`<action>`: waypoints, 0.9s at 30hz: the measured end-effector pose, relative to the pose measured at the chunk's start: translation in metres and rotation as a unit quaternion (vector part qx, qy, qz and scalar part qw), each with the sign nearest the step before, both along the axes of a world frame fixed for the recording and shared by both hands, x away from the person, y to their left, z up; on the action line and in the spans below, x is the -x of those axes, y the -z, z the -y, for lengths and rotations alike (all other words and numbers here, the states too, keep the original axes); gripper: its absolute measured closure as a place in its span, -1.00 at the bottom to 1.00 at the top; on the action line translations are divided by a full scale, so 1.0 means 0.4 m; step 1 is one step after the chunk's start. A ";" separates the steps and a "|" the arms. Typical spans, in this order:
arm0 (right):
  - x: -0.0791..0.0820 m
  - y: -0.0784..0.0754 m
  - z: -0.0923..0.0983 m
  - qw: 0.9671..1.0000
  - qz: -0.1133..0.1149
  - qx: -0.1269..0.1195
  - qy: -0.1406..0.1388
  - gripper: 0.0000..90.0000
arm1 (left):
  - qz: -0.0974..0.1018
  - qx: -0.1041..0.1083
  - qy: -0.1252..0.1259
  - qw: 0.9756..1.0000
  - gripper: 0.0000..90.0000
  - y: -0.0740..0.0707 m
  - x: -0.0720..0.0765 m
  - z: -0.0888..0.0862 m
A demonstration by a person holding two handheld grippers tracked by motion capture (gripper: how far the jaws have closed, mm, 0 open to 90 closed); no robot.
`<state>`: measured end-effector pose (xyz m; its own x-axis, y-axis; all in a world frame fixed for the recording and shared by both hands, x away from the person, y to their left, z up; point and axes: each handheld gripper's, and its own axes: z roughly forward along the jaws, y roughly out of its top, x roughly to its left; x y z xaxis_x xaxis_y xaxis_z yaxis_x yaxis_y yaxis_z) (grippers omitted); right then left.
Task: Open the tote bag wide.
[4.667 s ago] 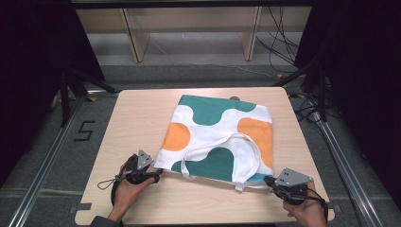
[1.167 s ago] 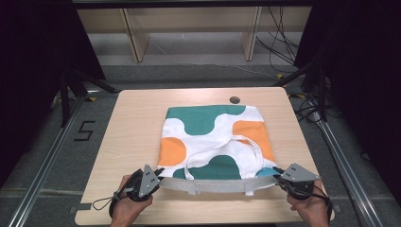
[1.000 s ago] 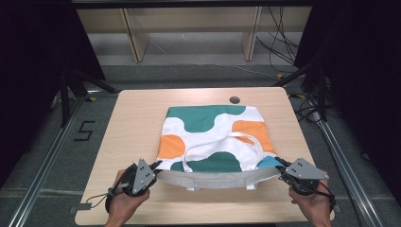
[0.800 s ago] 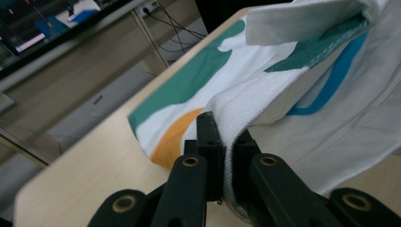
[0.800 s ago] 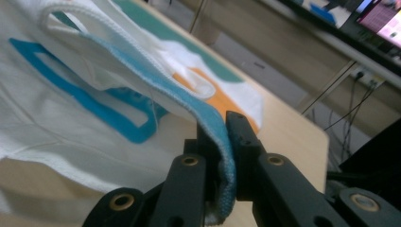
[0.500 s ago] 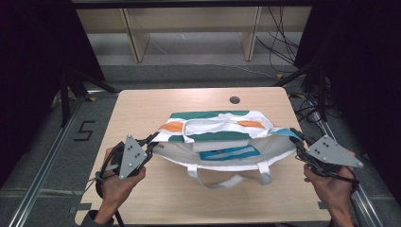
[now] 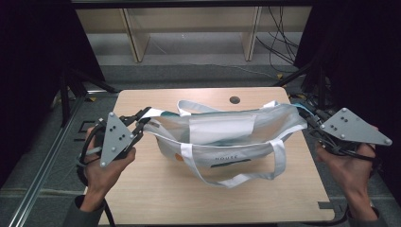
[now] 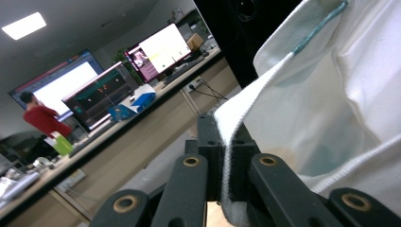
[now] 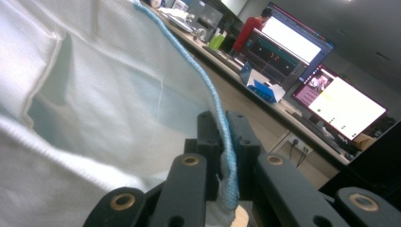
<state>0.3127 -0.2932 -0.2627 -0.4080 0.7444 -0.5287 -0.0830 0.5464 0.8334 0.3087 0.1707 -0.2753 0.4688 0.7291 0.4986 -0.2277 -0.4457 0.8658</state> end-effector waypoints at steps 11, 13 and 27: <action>-0.055 0.008 -0.007 1.000 -0.021 -0.009 0.015 0.90 | -0.047 0.028 0.009 0.998 0.93 0.035 -0.102 -0.001; -0.082 0.030 0.000 0.999 -0.030 -0.012 0.016 0.90 | -0.063 0.035 0.008 0.997 0.92 0.057 -0.122 0.003; -0.121 0.153 0.013 0.997 -0.072 -0.003 0.033 0.90 | -0.137 0.042 0.011 0.990 0.90 0.211 -0.172 0.024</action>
